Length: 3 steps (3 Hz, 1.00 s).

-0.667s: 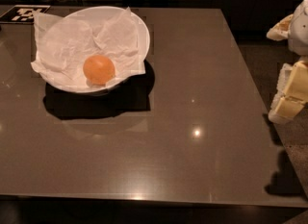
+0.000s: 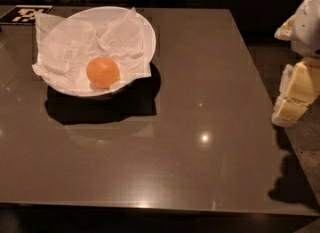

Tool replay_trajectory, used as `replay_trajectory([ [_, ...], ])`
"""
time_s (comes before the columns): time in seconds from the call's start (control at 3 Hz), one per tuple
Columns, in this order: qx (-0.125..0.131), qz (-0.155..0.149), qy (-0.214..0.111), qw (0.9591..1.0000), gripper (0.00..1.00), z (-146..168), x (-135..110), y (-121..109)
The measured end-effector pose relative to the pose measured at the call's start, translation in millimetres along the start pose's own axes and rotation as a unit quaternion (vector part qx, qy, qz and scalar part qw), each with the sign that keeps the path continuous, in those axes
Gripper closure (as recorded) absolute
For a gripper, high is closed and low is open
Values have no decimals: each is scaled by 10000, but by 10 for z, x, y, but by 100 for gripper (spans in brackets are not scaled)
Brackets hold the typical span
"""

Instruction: Pick orange from white bowl

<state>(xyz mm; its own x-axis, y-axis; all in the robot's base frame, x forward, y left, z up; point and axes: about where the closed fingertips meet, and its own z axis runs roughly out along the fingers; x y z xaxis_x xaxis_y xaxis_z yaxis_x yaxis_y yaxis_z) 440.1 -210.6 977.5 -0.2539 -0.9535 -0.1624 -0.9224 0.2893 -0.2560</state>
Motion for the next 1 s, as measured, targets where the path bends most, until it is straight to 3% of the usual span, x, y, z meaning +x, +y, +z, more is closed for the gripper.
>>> replay_trajectory([
  [0.33, -27, 14, 456, 9990, 0, -13, -289, -6],
  [0.67, 190, -369, 605, 9973, 0, 41, -924, -160],
  [1.0, 190, -369, 605, 9973, 0, 41, -924, -160],
])
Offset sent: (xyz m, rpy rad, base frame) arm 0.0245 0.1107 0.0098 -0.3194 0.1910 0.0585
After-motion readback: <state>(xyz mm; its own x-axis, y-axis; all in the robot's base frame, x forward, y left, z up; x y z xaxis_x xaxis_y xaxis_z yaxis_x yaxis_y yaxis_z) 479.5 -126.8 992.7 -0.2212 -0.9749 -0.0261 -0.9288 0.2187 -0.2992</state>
